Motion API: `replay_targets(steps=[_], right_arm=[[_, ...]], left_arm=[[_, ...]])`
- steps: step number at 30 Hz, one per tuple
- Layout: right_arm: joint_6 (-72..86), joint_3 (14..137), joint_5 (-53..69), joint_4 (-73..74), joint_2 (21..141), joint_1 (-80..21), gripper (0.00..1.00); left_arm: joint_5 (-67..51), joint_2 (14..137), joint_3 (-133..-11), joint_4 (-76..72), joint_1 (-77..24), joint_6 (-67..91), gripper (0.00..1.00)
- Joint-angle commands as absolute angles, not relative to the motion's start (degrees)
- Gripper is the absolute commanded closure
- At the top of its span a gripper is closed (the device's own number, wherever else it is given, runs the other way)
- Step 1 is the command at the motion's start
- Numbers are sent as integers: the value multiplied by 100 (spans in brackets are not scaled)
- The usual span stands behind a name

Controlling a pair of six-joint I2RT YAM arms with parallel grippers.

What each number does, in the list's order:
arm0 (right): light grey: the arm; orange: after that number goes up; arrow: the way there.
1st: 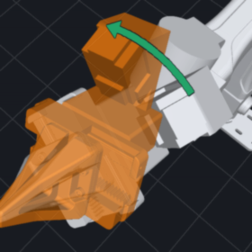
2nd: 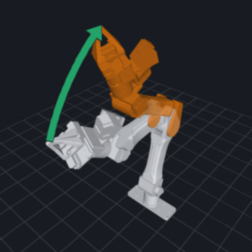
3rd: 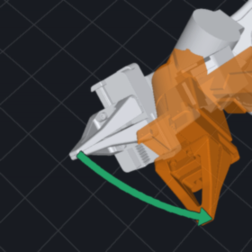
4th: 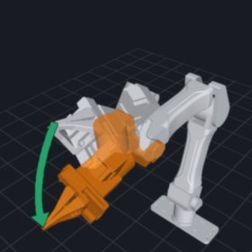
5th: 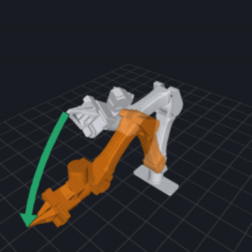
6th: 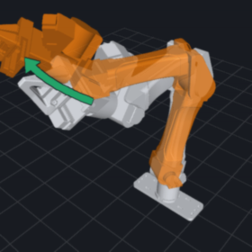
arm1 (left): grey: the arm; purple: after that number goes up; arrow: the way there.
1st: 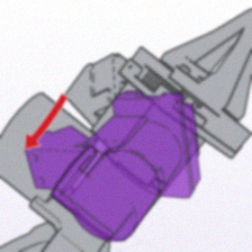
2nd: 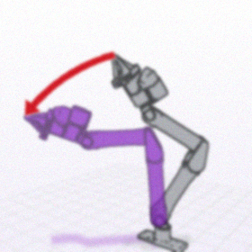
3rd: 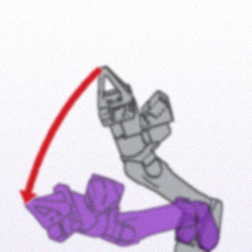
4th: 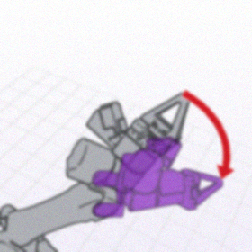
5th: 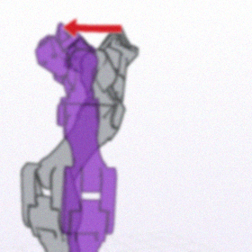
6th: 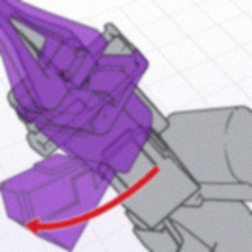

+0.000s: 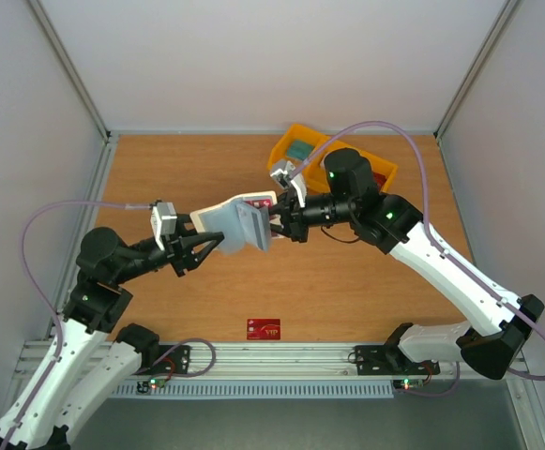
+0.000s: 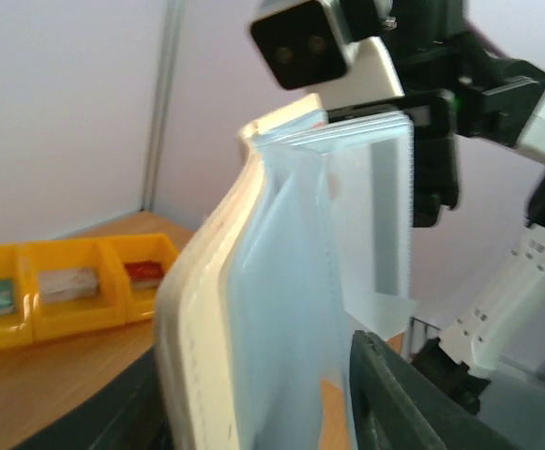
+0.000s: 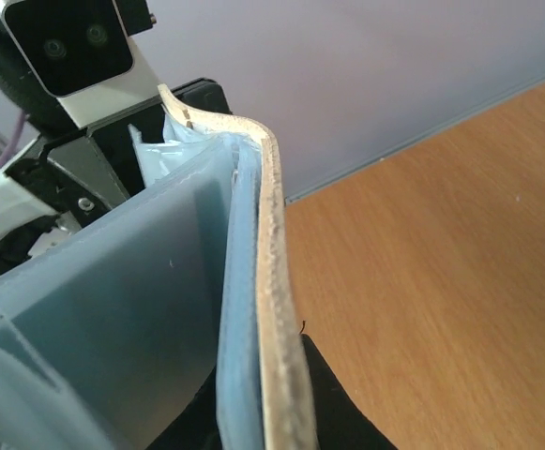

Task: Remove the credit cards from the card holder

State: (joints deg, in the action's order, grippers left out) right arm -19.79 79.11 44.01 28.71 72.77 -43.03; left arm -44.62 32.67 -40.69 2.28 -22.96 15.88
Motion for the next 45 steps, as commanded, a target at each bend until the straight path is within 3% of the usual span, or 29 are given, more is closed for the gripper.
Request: replay_targets(steps=[1,10,14,16,19,21,28,33,40,45], right_arm=[[-1417,7856,3982,2756,7135,-4233,99],[-534,7876,2389,2865,7168,-4151,99],[-222,7864,1821,2798,7206,-4149,99],[-109,7820,1802,2629,7252,-4145,99],[-10,7770,1845,2379,7359,-4153,99],[252,7784,1876,2274,7442,-4148,99],[596,7701,2013,1884,7622,-4163,99],[665,7638,2105,1741,7722,-4179,99],[616,7760,2092,1654,7836,-4264,99],[542,7783,2140,1639,7836,-4377,99]], left_arm=[[-3303,3102,-4353,809,-2284,1021,49],[-3139,2932,-4902,898,-2119,-11,39],[-4063,3053,-5303,740,-2029,-148,55],[-4722,3331,-5454,840,-2022,691,65],[-5175,3842,-5400,1091,-2149,2028,70],[-4599,4114,-5424,1485,-2423,2128,71],[-2781,5065,-6176,2145,-3255,1025,53],[-1896,5280,-6279,2352,-3471,519,50],[-1644,5463,-6230,2326,-3533,522,40],[-1424,5562,-6258,2323,-3533,519,43]])
